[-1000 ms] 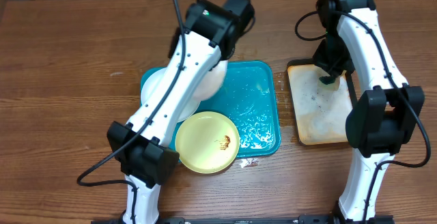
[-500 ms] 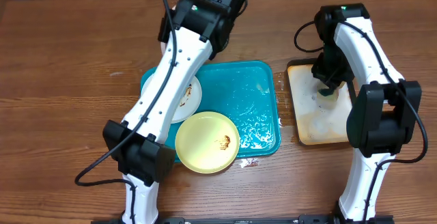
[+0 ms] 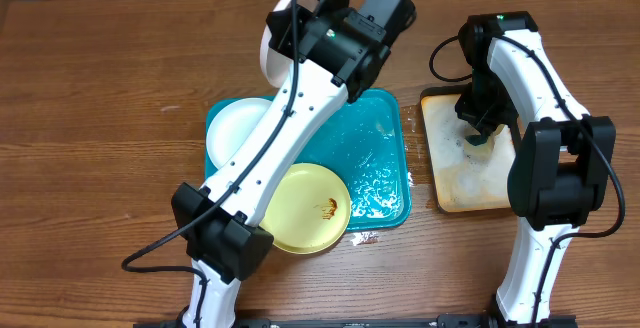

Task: Clean dirty plates on tray and stack at the side
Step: 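Lift the pink plate with the left gripper and carry it left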

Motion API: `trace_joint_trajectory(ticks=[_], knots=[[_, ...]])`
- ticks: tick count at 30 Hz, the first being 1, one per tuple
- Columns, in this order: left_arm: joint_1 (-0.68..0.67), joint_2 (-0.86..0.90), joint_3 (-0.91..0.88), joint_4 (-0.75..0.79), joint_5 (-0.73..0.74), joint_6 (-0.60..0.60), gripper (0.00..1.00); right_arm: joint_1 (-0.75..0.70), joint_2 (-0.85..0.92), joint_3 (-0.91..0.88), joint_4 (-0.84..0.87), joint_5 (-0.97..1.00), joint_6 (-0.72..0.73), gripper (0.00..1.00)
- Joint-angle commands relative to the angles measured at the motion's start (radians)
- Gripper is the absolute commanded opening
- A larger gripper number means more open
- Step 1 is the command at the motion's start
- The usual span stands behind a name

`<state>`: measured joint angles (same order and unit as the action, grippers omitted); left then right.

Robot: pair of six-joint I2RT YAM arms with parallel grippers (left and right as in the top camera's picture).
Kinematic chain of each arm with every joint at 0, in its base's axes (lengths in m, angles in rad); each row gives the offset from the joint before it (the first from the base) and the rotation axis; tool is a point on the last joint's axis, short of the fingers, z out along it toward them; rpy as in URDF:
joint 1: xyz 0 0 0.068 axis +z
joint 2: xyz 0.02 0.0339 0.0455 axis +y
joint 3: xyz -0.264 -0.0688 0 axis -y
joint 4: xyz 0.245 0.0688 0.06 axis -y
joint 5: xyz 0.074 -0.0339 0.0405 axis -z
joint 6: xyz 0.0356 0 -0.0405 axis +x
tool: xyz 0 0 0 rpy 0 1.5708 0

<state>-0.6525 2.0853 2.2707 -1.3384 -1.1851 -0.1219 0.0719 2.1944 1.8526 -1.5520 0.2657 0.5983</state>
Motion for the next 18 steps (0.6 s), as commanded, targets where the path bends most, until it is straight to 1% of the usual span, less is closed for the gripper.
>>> trace_joint_trajectory(ticks=[1,14,17,18], knots=[[-0.013,-0.004,0.020,0.002,-0.077,0.016,0.04,-0.005,-0.044,-0.001,0.002,0.002,-0.004,0.04],[-0.023,-0.004,0.020,-0.005,-0.065,0.002,0.04,-0.041,-0.044,-0.001,-0.002,-0.014,-0.004,0.04],[-0.045,-0.004,0.020,-0.043,-0.029,-0.008,0.04,-0.044,-0.044,-0.001,-0.002,-0.014,-0.004,0.04],[-0.056,-0.004,0.020,-0.069,-0.030,-0.038,0.04,-0.044,-0.044,-0.001,-0.003,-0.014,-0.004,0.04]])
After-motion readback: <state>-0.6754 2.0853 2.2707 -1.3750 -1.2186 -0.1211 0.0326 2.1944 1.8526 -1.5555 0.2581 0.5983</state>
